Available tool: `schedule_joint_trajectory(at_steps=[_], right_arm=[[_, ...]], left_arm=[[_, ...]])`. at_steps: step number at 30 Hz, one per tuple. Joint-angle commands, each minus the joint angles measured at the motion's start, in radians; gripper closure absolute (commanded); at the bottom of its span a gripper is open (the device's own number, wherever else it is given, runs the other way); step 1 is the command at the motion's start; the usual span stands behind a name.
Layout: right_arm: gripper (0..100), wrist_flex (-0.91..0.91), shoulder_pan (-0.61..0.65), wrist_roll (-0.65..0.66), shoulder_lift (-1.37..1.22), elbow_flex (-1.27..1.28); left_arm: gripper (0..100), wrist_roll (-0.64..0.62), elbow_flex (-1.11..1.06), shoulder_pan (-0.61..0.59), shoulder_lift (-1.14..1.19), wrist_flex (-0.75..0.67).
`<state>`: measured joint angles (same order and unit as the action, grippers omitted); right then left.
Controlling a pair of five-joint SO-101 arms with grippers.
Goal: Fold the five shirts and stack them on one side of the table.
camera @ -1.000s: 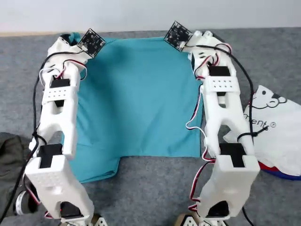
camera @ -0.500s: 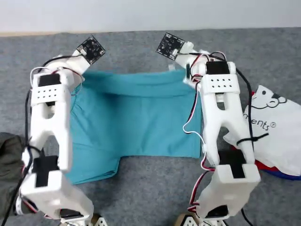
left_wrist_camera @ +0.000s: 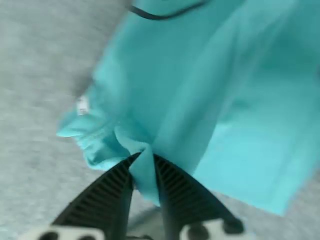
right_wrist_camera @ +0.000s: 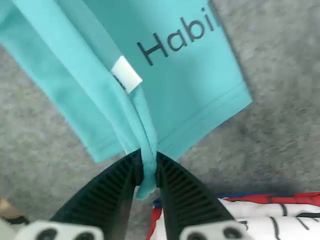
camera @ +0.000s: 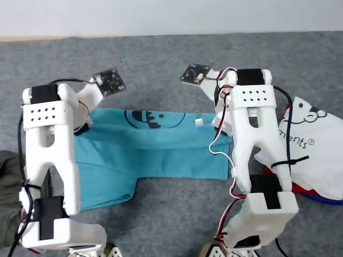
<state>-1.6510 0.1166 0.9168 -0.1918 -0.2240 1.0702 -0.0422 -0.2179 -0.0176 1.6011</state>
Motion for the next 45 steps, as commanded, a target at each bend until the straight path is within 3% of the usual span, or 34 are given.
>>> schedule_joint_trajectory(at_steps=[1, 8, 14, 20, 29, 32, 36, 39, 45], right_arm=[[98.7, -0.027, 0.005, -0.011, 0.070, 0.005], [97.7, -0.033, 0.005, -0.012, 0.071, 0.037], [83.1, -0.148, -0.002, -0.057, 0.113, 0.035], [77.0, -0.145, -0.010, -0.080, 0.277, 0.089], [76.8, -0.091, 0.028, -0.087, 0.297, 0.178], [79.8, 0.025, 0.059, -0.114, 0.286, 0.218], [97.7, 0.162, 0.119, -0.272, 0.196, 0.233], [97.2, 0.208, 0.156, -0.338, 0.094, 0.230], [98.8, 0.325, 0.170, -0.397, -0.077, 0.230]], left_arm=[[100, 0.015, 0.036, -0.011, -0.002, 0.064], [98, 0.015, -0.008, -0.012, 0.040, 0.072], [91, 0.018, -0.019, -0.044, -0.029, 0.132], [85, 0.143, -0.085, -0.129, -0.189, 0.153], [86, 0.229, -0.314, -0.127, -0.327, 0.124], [90, 0.144, -0.315, -0.126, -0.330, 0.028], [97, -0.058, -0.309, -0.126, -0.338, -0.123], [99, -0.206, -0.305, -0.126, -0.339, -0.106], [99, -0.328, -0.311, -0.132, -0.365, -0.029]])
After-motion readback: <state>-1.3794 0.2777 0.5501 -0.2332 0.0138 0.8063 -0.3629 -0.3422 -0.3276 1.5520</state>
